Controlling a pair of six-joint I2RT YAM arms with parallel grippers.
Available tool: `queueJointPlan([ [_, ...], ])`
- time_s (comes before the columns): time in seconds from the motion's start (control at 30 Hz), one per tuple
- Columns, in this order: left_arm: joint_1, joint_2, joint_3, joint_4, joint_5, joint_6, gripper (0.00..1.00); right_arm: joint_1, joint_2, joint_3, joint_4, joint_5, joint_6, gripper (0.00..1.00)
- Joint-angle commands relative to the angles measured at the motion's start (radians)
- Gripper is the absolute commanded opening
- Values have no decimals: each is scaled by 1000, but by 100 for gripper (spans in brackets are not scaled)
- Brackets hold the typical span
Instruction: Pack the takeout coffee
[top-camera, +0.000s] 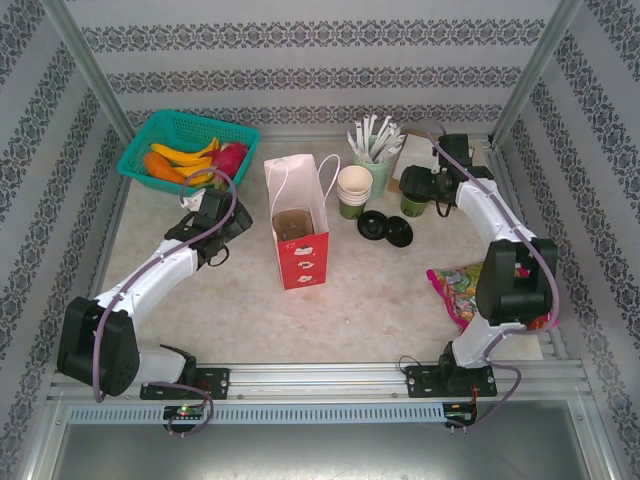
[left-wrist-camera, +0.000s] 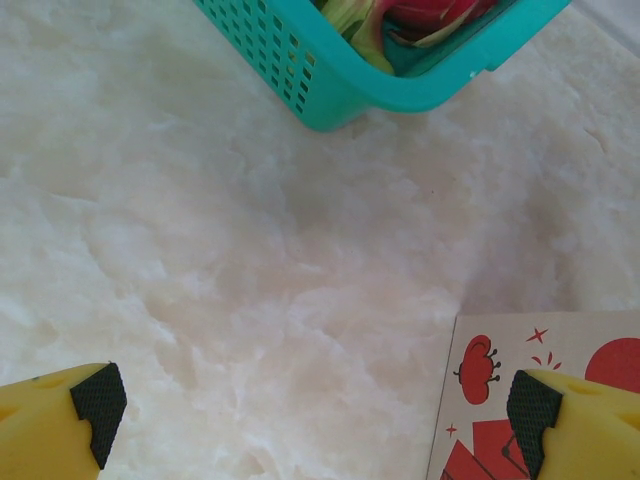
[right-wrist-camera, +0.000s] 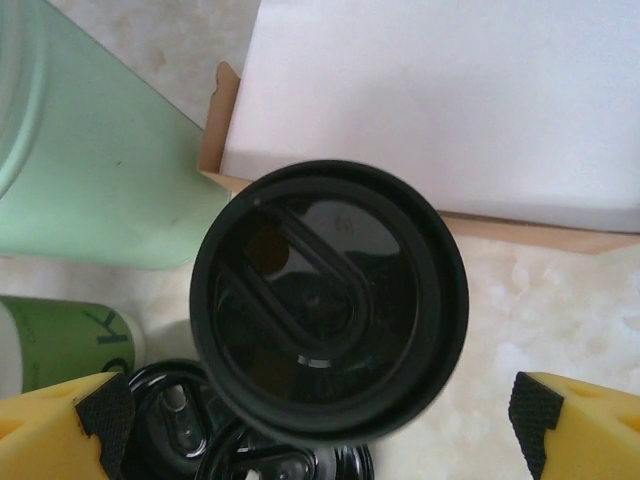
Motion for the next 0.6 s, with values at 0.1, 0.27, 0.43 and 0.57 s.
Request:
queueJointPlan([
  [0.1, 16, -21, 6, 28, -26, 37, 100, -3, 74, 86, -104, 30, -37, 98],
  [0.27, 20, -17, 5, 26, -31, 38, 100, -3, 114, 127, -123, 33, -56, 98],
  [0.43, 23, -12, 5, 25, -35, 33, 99, -3, 164, 191, -186, 58, -64, 98],
  [0.57, 25, -7, 4, 27, -30, 26, 100, 0, 184, 216, -207, 56, -73, 98],
])
